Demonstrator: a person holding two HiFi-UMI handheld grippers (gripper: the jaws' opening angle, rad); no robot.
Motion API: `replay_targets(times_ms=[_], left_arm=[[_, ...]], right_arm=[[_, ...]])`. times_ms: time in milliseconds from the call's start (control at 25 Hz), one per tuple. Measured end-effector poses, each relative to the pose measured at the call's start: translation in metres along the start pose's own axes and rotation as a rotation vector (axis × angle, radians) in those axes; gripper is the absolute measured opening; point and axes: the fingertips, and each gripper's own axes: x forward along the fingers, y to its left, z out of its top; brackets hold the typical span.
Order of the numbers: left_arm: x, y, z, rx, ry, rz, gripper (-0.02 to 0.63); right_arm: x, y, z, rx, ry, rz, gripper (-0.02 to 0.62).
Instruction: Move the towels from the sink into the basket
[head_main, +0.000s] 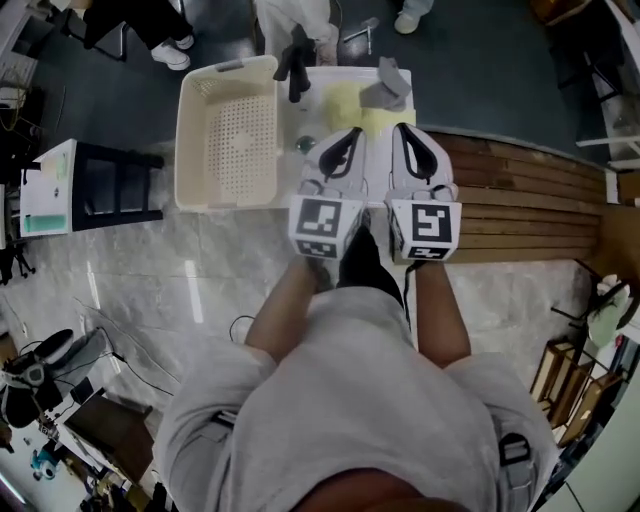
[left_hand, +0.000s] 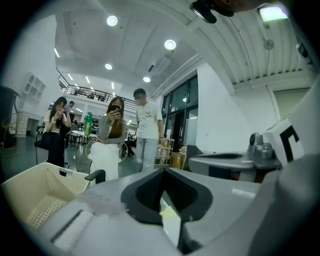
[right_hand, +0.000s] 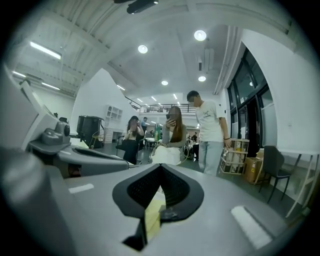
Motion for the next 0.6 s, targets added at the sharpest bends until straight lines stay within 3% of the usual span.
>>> replay_targets(times_ms=[240,600], left_arm=[[0.075,0.017,-0.029,-0.033,0.082,0.067,0.021],[0.113,0.034,-0.065,-0.082,0.170,0.086,0.020]], right_arm=[[0.066,-0.047,-0.043,0.031,0.080,0.080,0.006],[0.102,-0.064,-0.084,0.072,0.174,0.094,0.006]])
